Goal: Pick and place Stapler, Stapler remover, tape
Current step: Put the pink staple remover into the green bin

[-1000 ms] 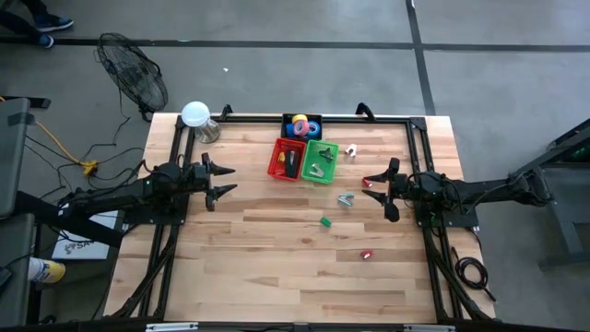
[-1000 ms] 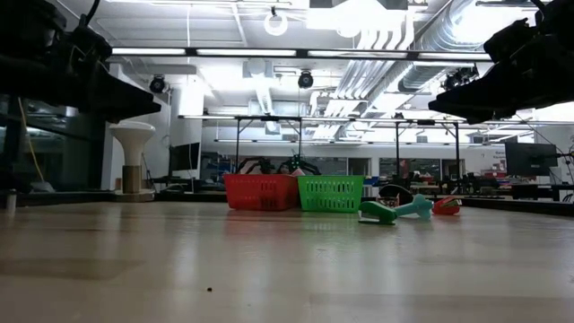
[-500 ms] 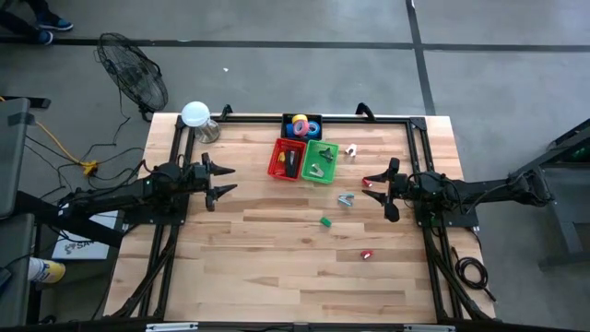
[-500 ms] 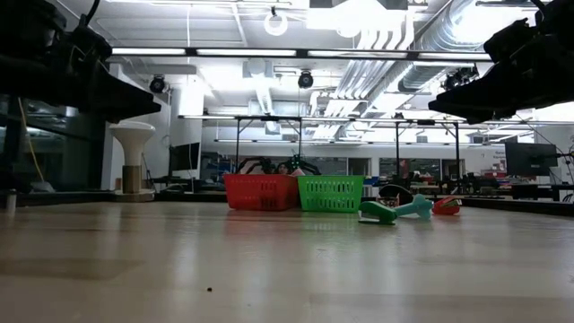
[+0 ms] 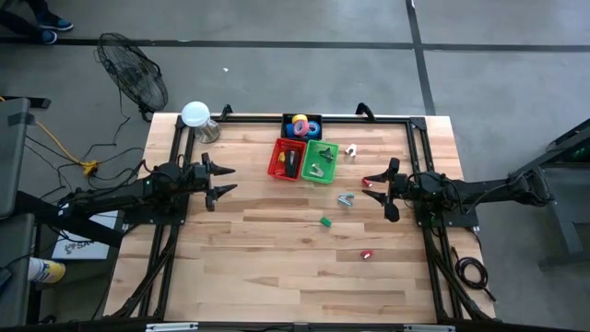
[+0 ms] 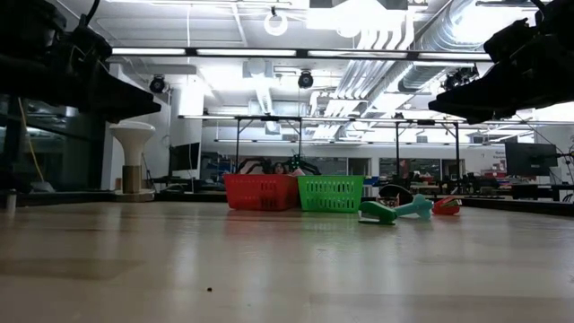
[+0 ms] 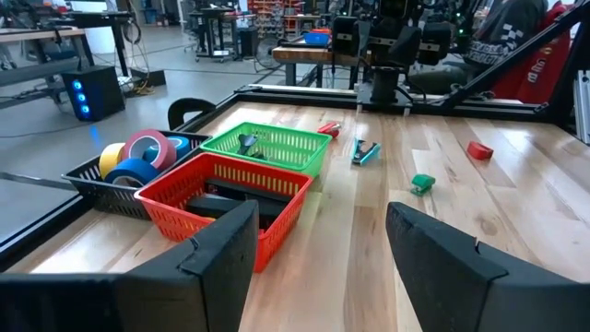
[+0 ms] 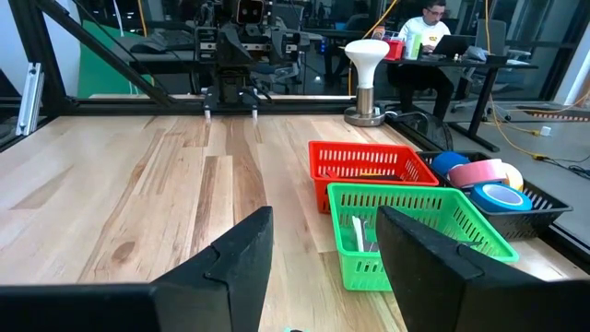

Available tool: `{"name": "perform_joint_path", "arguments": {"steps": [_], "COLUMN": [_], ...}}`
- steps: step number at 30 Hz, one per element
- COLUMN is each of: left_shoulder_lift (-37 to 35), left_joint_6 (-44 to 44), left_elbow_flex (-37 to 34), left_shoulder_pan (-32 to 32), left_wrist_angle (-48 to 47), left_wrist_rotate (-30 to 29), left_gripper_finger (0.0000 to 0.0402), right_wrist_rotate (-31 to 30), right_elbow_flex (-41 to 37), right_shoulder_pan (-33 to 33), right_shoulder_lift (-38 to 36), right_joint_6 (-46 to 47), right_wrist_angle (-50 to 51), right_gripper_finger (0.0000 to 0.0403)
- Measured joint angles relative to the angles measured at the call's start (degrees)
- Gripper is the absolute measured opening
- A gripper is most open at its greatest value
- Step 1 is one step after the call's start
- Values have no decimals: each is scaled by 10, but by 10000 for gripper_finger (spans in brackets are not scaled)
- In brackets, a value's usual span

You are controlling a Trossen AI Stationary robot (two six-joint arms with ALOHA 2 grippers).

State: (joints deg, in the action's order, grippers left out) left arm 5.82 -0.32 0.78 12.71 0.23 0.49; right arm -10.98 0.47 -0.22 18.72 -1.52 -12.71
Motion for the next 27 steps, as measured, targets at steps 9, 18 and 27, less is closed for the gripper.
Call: {"name": "perform_joint_path", "arguments": {"steps": [9,18,27], "left_shoulder_lift": [0,0,0], "left_joint_6": [0,0,0], "left_elbow_flex": [0,0,0], "left_shoulder_pan": [0,0,0], "left_wrist_angle": [0,0,0], "left_wrist_rotate": [0,0,0], "left_gripper_finger": [234,234,234], "right_wrist_rotate": [4,-52,-108], "right_elbow_flex": [0,8,111], "right_shoulder_pan": [0,-2,-8], "right_shoulder_lift": [0,0,41], "right_joint_6": [73,213,315], "right_wrist_angle": [-9,14,211], "right_gripper_finger": [185,185,185]}}
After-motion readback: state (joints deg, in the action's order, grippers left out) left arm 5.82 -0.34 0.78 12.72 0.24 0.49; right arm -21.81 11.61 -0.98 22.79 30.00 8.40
